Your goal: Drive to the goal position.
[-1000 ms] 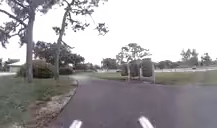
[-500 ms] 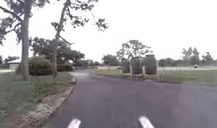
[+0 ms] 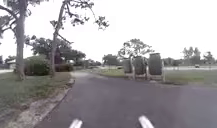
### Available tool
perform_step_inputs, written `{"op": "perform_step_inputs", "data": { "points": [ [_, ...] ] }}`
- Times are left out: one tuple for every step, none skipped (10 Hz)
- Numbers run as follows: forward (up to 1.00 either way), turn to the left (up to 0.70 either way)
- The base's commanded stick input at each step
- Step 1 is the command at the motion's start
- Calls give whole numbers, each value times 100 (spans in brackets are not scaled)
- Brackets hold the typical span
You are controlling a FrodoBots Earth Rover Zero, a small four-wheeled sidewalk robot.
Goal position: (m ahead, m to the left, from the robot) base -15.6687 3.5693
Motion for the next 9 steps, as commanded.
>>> {"op": "perform_step_inputs", "data": {
  "points": [
    [70, 0],
    [70, 0],
    [70, 0],
    [70, 0],
    [70, 6],
    [70, 18],
    [70, 26],
    [70, 30],
    [70, 15]
  ]
}}
